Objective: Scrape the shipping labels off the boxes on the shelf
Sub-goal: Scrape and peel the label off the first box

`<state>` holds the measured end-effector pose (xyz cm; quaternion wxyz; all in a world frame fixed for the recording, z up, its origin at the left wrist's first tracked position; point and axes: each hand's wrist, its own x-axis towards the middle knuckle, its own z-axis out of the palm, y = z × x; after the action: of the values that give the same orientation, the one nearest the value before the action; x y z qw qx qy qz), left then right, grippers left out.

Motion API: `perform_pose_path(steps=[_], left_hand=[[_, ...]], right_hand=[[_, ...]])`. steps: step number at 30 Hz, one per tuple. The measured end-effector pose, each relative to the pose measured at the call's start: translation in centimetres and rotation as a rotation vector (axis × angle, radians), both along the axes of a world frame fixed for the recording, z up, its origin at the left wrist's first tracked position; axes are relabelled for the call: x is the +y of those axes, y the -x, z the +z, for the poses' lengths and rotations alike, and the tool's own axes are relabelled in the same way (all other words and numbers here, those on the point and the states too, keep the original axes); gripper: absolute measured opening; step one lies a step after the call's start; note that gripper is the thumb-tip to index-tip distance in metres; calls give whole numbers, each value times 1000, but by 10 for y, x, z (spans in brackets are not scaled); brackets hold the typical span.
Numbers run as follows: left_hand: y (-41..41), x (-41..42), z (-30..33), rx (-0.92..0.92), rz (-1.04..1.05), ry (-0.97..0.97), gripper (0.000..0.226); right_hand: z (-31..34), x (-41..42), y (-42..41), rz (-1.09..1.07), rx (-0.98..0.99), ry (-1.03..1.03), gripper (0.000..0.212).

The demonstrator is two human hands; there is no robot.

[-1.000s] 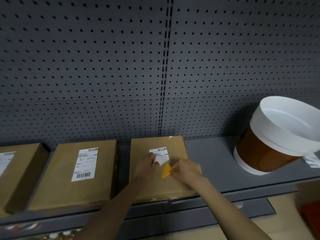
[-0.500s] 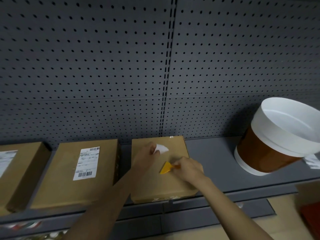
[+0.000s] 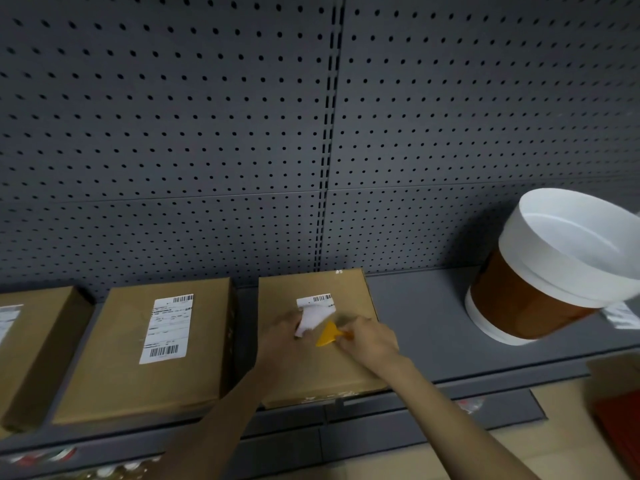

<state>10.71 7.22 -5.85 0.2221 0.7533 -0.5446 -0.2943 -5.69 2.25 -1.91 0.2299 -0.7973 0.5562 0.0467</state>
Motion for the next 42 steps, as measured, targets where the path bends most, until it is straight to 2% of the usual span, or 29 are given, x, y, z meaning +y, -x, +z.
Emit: perform_pose_path(steps=[2,4,8,17,20,22,27,30,32,36,38,41,42], left_hand=[[-1,-6,5,128,191,-56,42],[-7,-13,8,225,289,-76,39],[-20,-18,3,335,294,-42,47],[-24,-17,2,331,269,-25,41],[-21,-18,7,304,220,49,61],[-22,-19,6,367,240,93,77],[-35,-24,-7,509,317,90,71],[-29,-24,2,581,269,53,39],[-25,-25,3,550,182,46,19],[-24,-26,5,573,81,55,26],[-27,-25,7,569,-14,36,43],[-31,-22,5,522,-221,24,40],[-30,-22,3,520,-212,42,41]], right_hand=[[-1,0,2,-6,-28,-14,28],[-2,-2,3,-15,-17,-25,28],[-5,-3,-6,-16,-15,-16,29],[-11,-10,-38,-25,-135,-19,27],[-15,-13,-34,-25,-131,-26,28],[-14,-14,-37,-35,-149,-32,28],[-17,-15,-38,-42,-145,-54,28],[-18,-15,-32,-54,-157,-44,21],[-18,-15,-32,-62,-185,-15,24],[-18,-17,-32,-59,-204,-11,27],[-17,-18,-31,-59,-218,-13,26],[-17,-19,-30,-66,-242,-20,24],[-16,-20,-30,-64,-236,-21,25]])
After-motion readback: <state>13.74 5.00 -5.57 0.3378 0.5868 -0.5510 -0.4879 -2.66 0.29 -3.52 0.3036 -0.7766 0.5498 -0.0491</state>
